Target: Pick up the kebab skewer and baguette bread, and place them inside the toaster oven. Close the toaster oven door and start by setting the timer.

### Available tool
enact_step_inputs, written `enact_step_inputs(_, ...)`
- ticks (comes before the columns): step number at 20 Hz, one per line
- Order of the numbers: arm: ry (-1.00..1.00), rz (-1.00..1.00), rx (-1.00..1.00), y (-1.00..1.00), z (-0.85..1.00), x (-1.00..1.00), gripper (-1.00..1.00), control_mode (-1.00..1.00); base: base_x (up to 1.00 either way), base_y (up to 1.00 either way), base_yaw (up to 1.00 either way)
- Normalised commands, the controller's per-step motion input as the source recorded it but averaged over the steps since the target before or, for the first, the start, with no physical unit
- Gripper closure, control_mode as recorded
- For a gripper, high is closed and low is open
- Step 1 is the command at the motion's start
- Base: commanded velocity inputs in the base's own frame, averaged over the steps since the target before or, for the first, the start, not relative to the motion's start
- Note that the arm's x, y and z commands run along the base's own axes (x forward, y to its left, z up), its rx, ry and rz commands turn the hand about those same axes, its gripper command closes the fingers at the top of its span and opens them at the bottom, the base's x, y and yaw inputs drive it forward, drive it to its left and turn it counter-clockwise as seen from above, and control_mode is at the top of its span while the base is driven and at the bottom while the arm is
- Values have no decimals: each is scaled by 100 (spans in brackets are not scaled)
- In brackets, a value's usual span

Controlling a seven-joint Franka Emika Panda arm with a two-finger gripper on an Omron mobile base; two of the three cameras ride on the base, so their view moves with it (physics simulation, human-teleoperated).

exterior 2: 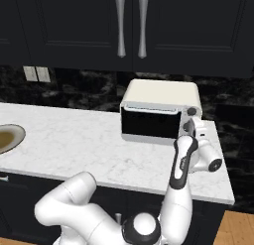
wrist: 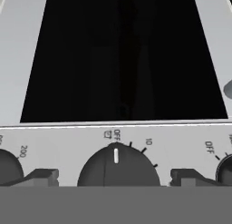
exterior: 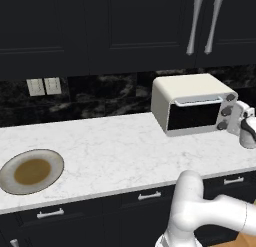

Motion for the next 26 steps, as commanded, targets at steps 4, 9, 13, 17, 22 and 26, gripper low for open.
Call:
enact_step_inputs(4, 0, -10, -3, 10, 0, 0, -100, -100, 0, 0, 0)
enact_step_inputs(9, 0, -9, -4, 4, 0, 1, -100, -100, 0, 0, 0)
enact_step_inputs(13, 0, -10, -3, 0, 0, 3, -100, -100, 0, 0, 0)
enact_step_inputs(17, 0, -8, -2, -6, 0, 8, -100, -100, 0, 0, 0)
enact_step_inputs(22, 0, -4, 0, -1, 8, 8, 100, -100, 0, 0, 0)
enact_step_inputs(26, 0, 0, 0, -6, 9, 1, 100, -100, 0, 0, 0)
